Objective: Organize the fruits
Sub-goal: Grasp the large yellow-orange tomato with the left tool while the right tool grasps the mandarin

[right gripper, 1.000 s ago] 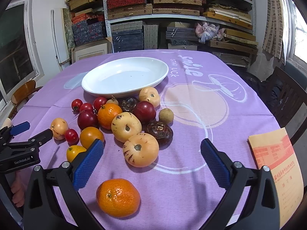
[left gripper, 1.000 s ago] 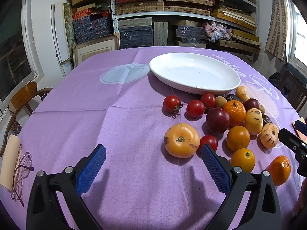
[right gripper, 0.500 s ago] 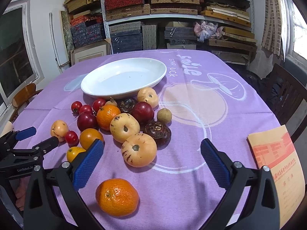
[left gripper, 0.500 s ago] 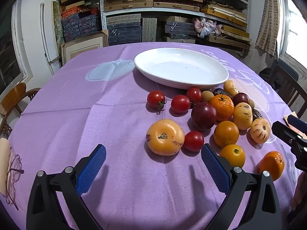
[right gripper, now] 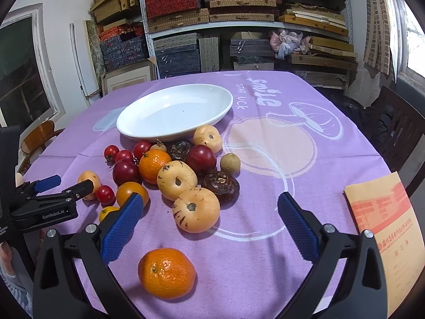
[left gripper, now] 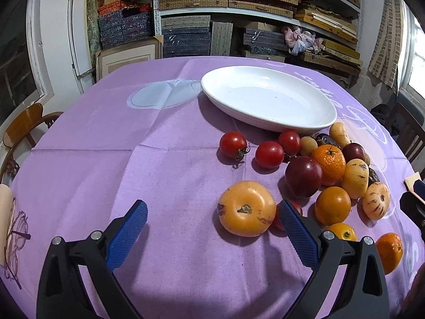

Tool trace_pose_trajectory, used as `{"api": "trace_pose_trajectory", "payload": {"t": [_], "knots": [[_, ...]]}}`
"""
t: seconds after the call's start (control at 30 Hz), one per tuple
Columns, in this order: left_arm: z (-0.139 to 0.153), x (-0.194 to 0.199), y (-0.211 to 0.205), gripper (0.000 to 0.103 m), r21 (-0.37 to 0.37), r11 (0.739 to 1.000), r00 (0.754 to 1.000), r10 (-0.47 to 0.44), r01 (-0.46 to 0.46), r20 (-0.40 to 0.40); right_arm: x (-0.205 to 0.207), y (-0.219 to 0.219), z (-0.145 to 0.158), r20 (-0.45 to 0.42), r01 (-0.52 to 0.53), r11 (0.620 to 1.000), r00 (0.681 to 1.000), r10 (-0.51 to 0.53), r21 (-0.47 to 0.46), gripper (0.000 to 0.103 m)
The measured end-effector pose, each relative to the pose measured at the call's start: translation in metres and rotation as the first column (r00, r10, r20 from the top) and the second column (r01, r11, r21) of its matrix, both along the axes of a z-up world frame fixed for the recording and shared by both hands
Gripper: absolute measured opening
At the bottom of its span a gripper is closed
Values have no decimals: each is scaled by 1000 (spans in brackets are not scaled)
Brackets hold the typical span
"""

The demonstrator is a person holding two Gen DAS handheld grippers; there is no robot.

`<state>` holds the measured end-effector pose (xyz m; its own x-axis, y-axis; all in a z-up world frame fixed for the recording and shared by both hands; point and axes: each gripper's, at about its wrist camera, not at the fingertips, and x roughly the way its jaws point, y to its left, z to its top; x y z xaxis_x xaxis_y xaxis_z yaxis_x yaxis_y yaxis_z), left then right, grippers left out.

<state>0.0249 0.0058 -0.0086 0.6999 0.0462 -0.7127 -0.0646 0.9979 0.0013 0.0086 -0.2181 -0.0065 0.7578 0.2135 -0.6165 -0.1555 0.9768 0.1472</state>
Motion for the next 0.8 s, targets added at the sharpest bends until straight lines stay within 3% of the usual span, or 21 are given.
{"api": "trace_pose_trajectory", "payload": {"t": [0.13, 0.2, 0.27, 0.33, 0.6, 0.8], "knots": [[-3, 7, 2, 94, -11, 1000, 1000, 6, -7, -24, 0, 0, 0, 0, 1, 1000, 1000, -1, 1, 99], [-6, 10, 8, 84, -38, 999, 999, 15, -17, -44, 0, 0, 0, 0, 0, 1000, 1000, 0, 1, 99], [-11, 14, 11, 58, -54, 998, 996, 9, -14, -87, 0, 0, 0, 1, -1, 1000, 1000, 1, 2, 99], [-10, 14, 10, 48, -45, 999, 997, 9, -13, -82, 0, 1, 0, 3, 1, 1000, 1000, -1, 2, 99], [-6, 10, 24, 43, -128, 992, 998, -11, 3, -62, -1, -3, -2, -2, -4, 1000, 1000, 4, 9, 99], [-2, 1, 21, 43, -71, 997, 999, -15, 13, -38, -2, -3, -6, -42, -44, 999, 998, 45, 14, 99]]}}
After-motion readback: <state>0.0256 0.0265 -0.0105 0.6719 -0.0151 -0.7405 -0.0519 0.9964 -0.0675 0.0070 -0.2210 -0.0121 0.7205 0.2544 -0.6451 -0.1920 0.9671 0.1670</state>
